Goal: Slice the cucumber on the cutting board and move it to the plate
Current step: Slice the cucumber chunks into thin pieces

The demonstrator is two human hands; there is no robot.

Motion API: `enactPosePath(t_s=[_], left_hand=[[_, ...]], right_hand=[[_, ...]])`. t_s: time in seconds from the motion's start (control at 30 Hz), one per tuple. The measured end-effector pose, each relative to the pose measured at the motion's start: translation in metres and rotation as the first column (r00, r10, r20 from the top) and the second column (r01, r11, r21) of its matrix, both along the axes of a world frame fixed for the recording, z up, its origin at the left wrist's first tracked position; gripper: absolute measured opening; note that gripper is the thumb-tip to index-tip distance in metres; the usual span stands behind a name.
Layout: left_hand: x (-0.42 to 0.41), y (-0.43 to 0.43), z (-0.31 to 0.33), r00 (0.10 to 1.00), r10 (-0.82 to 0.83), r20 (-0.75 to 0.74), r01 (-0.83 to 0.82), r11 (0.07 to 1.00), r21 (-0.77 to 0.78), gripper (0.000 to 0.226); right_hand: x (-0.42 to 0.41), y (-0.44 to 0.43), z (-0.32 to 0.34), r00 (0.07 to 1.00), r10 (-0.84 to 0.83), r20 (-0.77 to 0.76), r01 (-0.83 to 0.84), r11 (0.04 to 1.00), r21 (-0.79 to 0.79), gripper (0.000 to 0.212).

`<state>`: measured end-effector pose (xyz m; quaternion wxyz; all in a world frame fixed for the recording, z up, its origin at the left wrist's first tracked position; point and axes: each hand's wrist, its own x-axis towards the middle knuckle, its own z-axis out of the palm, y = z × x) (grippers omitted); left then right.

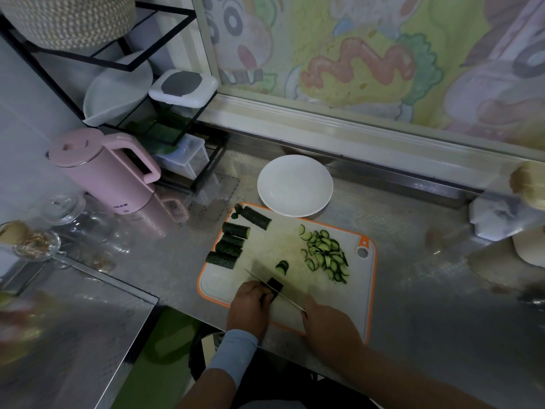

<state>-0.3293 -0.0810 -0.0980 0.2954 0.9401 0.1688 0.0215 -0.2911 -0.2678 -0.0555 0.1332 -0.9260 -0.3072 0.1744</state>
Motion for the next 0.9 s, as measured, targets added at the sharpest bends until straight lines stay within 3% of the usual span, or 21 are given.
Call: enactPosePath(t_s=[0.13,0.23,0.37,0.6,0.9], left_hand=[[0.001,-0.001,0.002,1.000,0.000,-0.012,0.000,1.000,-0.006,0.002],[0.000,-0.001,0.004,1.000,0.016,-0.001,-0.016,1.000,-0.001,0.002],[0.001,-0.001,0.003,1.000,0.016,0.004,-0.016,1.000,-0.007,0.006],[0.000,-0.002,0.001,1.000,0.021,0.013,-0.021,1.000,-0.023,0.006],[-0.001,0.000,0.003,1.000,0.012,0.020,-0.012,1.000,0.000,0.004]], right_hand=[[0.002,0.008,-0.010,0.999,0.016,-0.041,-0.017,1.000,-0.017,0.035],[0.006,0.020,-0.019,0.999,0.012,-0.048,-0.008,0.997,0.074,0.030],[0.012,0.038,-0.010,1.000,0.011,-0.021,-0.010,0.999,0.053,0.038],[0.010,0.031,-0.006,0.999,0.016,-0.030,-0.014,0.998,0.057,0.018],[0.002,0.004,0.000,1.000,-0.003,-0.013,0.002,0.999,-0.037,0.037]])
